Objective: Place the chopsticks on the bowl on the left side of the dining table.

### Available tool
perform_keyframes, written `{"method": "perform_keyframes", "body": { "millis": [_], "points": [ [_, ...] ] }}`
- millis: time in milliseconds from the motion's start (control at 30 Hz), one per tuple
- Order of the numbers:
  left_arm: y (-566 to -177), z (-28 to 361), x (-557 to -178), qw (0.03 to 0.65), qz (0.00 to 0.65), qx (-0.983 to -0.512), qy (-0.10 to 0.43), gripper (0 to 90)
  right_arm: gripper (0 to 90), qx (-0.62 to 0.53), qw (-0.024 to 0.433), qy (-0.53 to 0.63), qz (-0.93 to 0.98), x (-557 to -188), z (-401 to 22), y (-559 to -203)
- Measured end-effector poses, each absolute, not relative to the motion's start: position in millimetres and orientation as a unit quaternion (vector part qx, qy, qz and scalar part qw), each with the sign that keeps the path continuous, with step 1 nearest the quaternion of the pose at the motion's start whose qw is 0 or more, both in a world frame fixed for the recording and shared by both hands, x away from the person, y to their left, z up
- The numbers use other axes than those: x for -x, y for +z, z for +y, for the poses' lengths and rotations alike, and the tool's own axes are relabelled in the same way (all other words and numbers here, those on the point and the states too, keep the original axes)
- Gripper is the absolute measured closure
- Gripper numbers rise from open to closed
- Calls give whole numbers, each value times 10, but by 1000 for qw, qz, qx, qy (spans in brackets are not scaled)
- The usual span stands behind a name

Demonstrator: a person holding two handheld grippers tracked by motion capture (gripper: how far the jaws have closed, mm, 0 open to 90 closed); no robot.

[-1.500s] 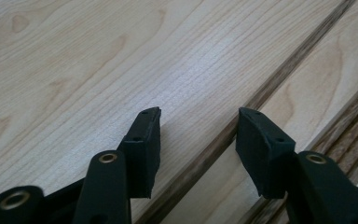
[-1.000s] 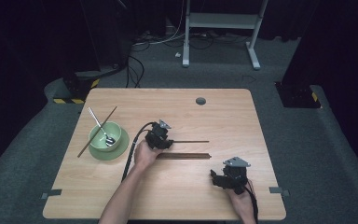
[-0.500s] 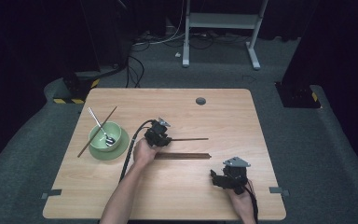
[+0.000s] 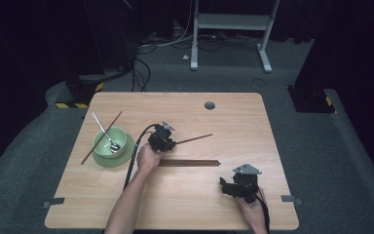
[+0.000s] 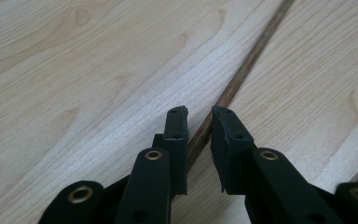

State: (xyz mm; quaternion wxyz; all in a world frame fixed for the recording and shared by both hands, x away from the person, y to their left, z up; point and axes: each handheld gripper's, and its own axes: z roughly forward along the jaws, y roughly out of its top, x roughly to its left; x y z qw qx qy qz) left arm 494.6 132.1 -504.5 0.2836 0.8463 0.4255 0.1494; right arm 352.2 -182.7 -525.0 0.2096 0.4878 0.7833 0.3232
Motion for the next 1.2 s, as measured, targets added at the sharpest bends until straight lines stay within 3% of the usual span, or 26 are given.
{"method": "perform_keyframes", "body": {
  "millis": [467, 1200],
  "points": [
    [-5044, 1522, -4943, 269, 439, -840, 172, 822, 165, -488, 210, 323, 783, -3522, -1827, -5250],
    [-5033, 1516, -4919, 250, 431, -846, 190, 836, 165, -488, 210, 323, 783, -3522, -1828, -5250]
  ]
}}
